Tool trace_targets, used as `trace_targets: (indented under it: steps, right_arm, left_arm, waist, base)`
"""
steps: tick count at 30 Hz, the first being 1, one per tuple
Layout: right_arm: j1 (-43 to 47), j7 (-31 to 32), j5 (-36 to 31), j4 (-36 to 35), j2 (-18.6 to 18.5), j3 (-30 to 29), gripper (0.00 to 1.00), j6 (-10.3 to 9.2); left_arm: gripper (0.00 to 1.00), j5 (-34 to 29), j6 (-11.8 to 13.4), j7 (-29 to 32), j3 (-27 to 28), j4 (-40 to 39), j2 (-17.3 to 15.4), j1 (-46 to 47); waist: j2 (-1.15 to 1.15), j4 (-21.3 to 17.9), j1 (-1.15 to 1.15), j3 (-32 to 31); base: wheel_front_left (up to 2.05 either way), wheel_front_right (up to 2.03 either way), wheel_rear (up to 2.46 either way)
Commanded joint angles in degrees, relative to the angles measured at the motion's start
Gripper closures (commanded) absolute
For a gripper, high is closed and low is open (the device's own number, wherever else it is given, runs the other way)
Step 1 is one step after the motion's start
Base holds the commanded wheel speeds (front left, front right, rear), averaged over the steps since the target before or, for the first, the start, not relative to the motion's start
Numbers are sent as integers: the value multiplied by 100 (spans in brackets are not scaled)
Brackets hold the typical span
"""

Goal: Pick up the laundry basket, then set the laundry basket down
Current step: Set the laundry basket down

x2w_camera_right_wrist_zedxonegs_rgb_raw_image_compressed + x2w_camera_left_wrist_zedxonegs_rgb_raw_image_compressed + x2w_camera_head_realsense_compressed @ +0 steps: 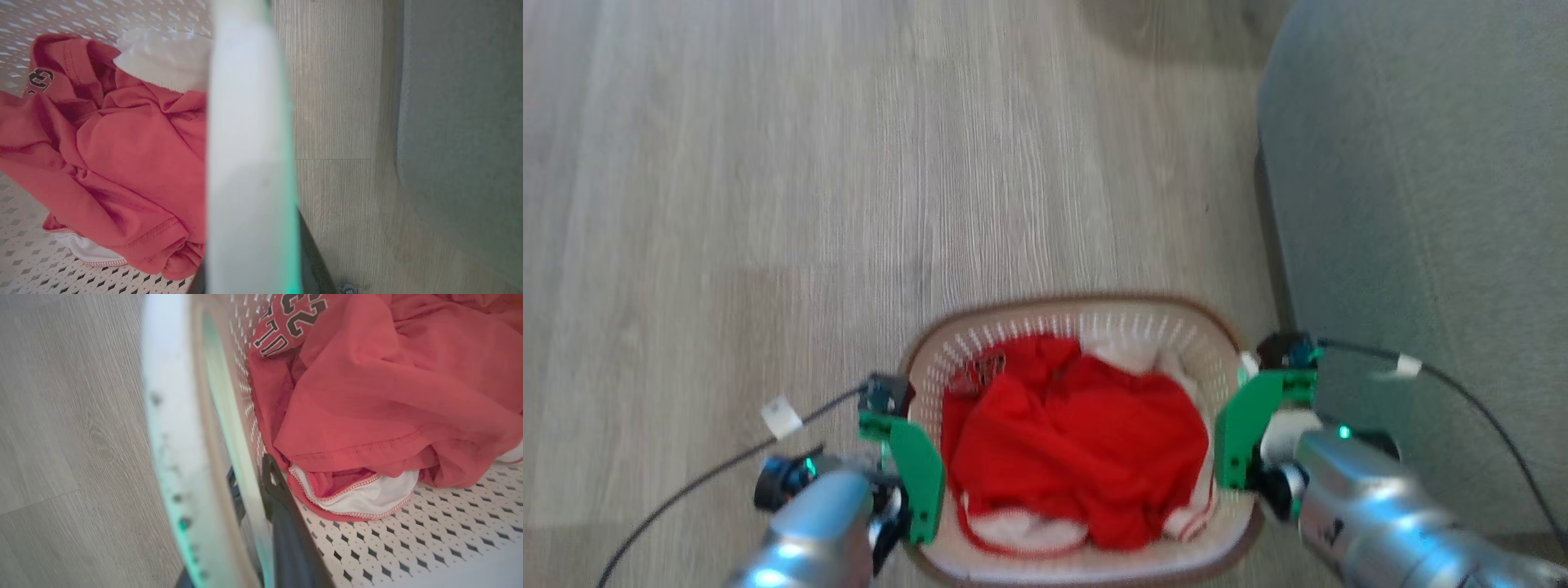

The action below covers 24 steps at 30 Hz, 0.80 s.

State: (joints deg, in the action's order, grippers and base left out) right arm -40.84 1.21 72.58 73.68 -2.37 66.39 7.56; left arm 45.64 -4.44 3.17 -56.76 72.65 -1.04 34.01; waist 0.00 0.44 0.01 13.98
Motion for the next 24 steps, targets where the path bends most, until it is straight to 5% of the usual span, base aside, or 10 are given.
trace_targets:
  steps: [1, 24]
  right_arm:
    - [-193, -97, -36, -18, -51, 41, 100, -8]
    - [-2051, -328, -979, 27, -171, -708, 100, -8]
  left_arm:
    - [100, -48, 37, -71, 70, -5, -184, 261]
    - [100, -203, 163, -473, 43, 70, -194, 2307]
  waist:
    - [0, 28, -1, 388]
    - [0, 155, -1, 3110]
  base:
    - [0, 0, 0]
    - [0, 0, 0]
